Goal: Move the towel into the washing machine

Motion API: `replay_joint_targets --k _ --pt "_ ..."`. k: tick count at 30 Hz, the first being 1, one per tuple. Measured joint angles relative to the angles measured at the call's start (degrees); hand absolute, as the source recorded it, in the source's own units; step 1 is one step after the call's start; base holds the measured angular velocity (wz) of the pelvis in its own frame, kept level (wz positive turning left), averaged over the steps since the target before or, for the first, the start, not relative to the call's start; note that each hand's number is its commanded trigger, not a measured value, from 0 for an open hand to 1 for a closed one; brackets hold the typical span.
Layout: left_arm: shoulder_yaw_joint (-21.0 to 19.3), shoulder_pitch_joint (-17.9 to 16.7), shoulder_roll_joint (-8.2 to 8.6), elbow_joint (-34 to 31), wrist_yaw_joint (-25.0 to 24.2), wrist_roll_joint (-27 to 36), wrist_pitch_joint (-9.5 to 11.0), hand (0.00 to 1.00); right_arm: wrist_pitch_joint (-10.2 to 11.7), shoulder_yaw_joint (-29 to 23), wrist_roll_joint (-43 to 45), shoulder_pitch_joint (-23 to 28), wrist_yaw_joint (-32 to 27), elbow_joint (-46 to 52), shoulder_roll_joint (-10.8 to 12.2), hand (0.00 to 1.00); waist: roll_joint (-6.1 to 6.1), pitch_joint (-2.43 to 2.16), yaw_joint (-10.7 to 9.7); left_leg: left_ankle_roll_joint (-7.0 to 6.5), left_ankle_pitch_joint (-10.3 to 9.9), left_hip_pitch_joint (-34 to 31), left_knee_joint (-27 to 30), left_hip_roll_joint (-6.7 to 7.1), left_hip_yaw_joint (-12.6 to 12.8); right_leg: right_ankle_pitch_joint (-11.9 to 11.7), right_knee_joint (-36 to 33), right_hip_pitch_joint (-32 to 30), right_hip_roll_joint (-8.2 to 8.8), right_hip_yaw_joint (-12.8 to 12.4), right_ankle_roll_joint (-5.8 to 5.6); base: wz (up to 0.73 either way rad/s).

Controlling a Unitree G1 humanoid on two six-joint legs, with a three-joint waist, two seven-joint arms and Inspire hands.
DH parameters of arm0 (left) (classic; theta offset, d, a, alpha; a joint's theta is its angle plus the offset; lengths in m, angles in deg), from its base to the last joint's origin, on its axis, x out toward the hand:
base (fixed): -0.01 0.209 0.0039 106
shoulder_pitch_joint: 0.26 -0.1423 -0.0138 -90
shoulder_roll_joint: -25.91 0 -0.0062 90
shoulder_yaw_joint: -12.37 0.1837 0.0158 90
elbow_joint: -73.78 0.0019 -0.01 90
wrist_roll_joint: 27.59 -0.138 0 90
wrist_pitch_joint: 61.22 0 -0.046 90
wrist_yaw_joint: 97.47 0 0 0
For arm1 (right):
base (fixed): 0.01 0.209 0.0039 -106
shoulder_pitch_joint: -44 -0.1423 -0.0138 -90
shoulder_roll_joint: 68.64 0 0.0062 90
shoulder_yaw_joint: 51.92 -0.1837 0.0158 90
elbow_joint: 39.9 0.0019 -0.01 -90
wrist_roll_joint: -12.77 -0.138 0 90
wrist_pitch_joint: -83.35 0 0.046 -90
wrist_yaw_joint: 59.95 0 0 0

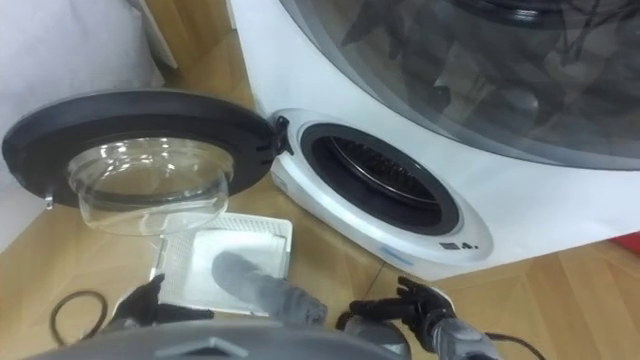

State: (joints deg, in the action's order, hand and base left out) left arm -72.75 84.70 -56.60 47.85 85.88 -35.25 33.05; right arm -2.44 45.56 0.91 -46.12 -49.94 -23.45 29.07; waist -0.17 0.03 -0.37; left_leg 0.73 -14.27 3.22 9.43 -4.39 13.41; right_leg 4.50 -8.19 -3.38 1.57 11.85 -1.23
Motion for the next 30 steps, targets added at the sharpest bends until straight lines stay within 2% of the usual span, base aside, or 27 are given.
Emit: replay_joint_targets --k 2,4,6,9,13,15,17,19,22,24,26,30 --pt "2.1 1.5 0.04 0.1 0.3 -2.4 0.0 0.00 0.2 0.4 1.3 -1.3 -0.4 0.0 0.0 0.00 -0.25 0.10 -1.0 -0.04 0.0 -1.0 0.3 0.01 0.0 0.0 -0.6 -1.2 0.16 0.0 0.00 0.00" --pt "3.6 3.5 0.20 0.9 0.3 -3.7 0.1 0.00 0.5 1.1 1.4 -1.8 -0.8 -0.1 -0.1 0.00 -0.57 0.36 -1.1 -0.16 0.1 -1.9 0.5 0.06 0.0 -0.1 -0.6 -2.0 0.25 0.0 0.07 0.00" --pt "4.6 5.8 0.31 2.7 0.5 -5.0 0.8 0.00 1.2 2.6 2.3 -2.5 -1.2 -0.3 -0.2 0.00 -0.70 0.37 -1.2 -0.19 0.1 -3.2 1.1 0.06 0.0 -0.2 -0.9 -3.3 0.31 -0.2 0.21 -0.02" --pt "5.9 9.3 0.92 4.7 1.0 -7.2 0.9 0.00 1.5 2.7 5.1 -4.8 -1.1 -0.4 -0.2 0.00 -1.19 0.74 -1.7 -0.24 0.2 -6.1 2.1 0.07 0.1 -0.3 -2.0 -6.4 0.47 -0.6 0.44 -0.08" --pt "7.3 13.6 2.58 6.4 1.0 -9.5 1.3 0.00 2.0 2.7 7.9 -9.0 -1.1 -2.9 -0.1 0.00 -1.89 1.45 -2.5 -0.51 0.5 -9.9 3.3 0.18 0.7 -0.3 -5.4 -11.8 0.99 -1.1 0.45 -0.08" --pt "7.7 15.8 2.92 7.5 1.2 -10.9 1.3 0.00 2.2 2.7 7.9 -10.7 -1.2 -3.4 -0.1 0.00 -2.07 2.01 -3.1 -0.51 0.5 -12.0 4.3 0.20 0.8 -0.3 -6.8 -14.1 1.28 -1.2 0.46 -0.07" --pt "8.8 17.9 3.00 7.9 1.5 -12.2 1.4 0.00 2.2 2.7 7.7 -12.4 -1.7 -3.9 0.0 0.00 -1.89 2.36 -3.2 -0.52 0.5 -14.3 5.4 0.27 1.2 -0.3 -8.6 -17.1 1.56 -1.9 0.49 -0.09" --pt "10.3 20.8 3.60 9.7 2.4 -12.1 1.4 0.00 2.1 3.2 7.3 -14.3 -2.6 -3.9 0.7 0.00 -1.66 3.12 -4.1 -0.62 0.6 -16.9 6.6 0.30 1.6 -0.4 -10.1 -19.8 1.87 -2.2 0.59 -0.06" --pt "12.3 23.9 4.55 11.6 3.3 -12.3 1.9 0.00 2.2 4.3 7.2 -16.6 -4.3 -3.7 1.7 0.00 -1.28 3.89 -4.8 -0.73 0.6 -21.3 9.5 0.36 1.9 -0.5 -11.9 -23.9 2.34 -2.7 1.16 -0.01" --pt "12.3 25.5 5.07 11.9 4.0 -12.6 2.2 0.00 2.2 4.7 7.1 -17.3 -5.1 -3.1 2.0 0.00 -1.22 4.03 -5.2 -0.90 0.5 -24.2 11.1 0.34 1.9 -0.4 -12.7 -26.7 2.48 -3.0 1.74 0.00" --pt "12.3 26.9 5.02 11.9 5.3 -13.1 2.2 0.00 2.4 5.4 6.3 -17.8 -6.2 -1.6 2.5 0.00 -0.85 4.54 -5.6 -1.11 0.3 -28.8 14.2 0.08 2.0 -0.3 -14.9 -31.0 2.69 -3.6 2.40 0.00" --pt "13.4 29.0 5.09 11.9 6.2 -13.2 2.2 0.00 2.5 7.1 5.9 -18.3 -7.6 0.3 2.4 0.00 -0.90 4.82 -5.8 -1.29 -1.0 -35.7 20.8 -0.90 2.1 0.6 -19.6 -37.3 2.96 -4.0 3.52 0.00"
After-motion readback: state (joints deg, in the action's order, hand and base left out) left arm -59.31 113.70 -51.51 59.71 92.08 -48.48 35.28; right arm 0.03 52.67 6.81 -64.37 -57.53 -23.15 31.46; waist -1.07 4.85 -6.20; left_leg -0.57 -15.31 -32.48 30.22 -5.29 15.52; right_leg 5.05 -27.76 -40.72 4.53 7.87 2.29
